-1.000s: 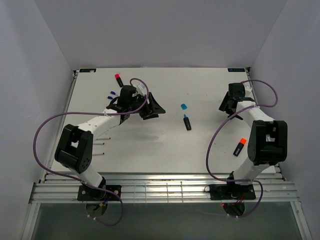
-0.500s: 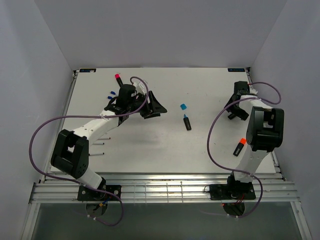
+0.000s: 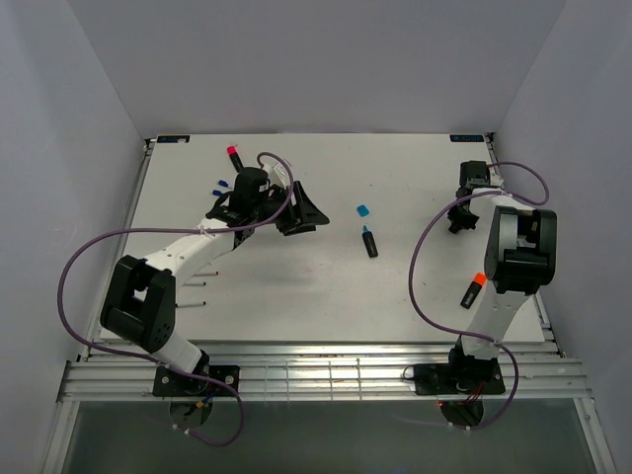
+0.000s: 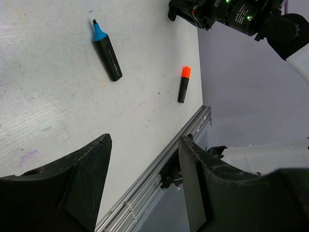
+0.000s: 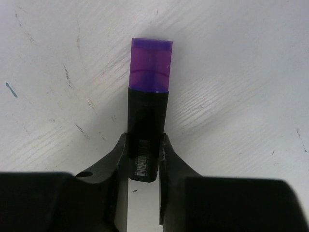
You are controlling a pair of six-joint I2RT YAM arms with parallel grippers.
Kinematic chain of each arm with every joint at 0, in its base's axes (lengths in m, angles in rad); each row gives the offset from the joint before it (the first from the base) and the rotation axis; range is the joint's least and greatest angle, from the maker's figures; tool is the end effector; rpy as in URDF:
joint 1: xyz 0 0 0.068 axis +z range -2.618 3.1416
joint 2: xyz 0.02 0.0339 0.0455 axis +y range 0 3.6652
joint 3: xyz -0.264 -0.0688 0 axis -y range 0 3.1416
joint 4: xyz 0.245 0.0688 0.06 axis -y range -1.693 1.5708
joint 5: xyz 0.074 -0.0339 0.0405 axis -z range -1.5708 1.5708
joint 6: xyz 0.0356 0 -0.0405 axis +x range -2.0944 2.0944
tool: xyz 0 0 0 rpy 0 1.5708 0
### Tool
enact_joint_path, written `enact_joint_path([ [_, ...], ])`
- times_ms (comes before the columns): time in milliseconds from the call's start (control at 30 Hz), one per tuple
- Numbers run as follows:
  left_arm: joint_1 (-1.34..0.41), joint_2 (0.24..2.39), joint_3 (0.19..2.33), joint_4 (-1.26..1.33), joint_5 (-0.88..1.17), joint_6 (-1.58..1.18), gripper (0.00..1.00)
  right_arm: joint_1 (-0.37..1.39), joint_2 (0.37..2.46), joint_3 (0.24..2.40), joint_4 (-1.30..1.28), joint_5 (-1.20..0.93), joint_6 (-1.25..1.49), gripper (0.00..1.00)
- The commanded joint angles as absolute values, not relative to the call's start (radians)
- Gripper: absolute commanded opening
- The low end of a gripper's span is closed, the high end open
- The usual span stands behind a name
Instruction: Open the pen caps
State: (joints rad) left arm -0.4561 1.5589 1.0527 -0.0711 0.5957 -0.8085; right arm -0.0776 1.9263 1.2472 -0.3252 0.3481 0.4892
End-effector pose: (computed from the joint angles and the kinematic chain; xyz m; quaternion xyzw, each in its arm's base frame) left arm 0.3027 -0.1707 0.2547 -0.0096 0.8519 -0.4774 0.2150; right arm 0.3958 -0.0430 0.1631 0.3109 0.8944 -0.1065 0.3034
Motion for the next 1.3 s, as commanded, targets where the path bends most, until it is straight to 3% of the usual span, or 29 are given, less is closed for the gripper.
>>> enact_joint_path([
  [0, -0.463, 1.517, 1.045, -0.077, 0.597, -0.782, 0.68, -0.049, 1.956, 1.232, -0.325, 0.308, 0.448, 0.11],
  [233, -0.462, 1.534, 1.107, -0.164, 0.561, -0.736, 0.68, 0.19, 1.764, 1.161, -0.275, 0.287, 0.308, 0.08],
  [467, -0.462, 1.577, 1.097, -0.117, 0.607, -0.788, 0.68, 0.414, 1.521, 1.007, -0.189, 0.007, 0.264, 0.08],
  [667, -0.463, 1.588, 1.062, -0.045, 0.63, -0.841, 0.7, 0.537, 1.428, 0.93, -0.115, -0.195, 0.273, 0.08],
  [1267, -0.517, 1.634, 1.031, -0.015, 0.546, -0.876, 0.66, 0.698, 1.351, 0.894, -0.043, -0.236, 0.333, 0.08],
])
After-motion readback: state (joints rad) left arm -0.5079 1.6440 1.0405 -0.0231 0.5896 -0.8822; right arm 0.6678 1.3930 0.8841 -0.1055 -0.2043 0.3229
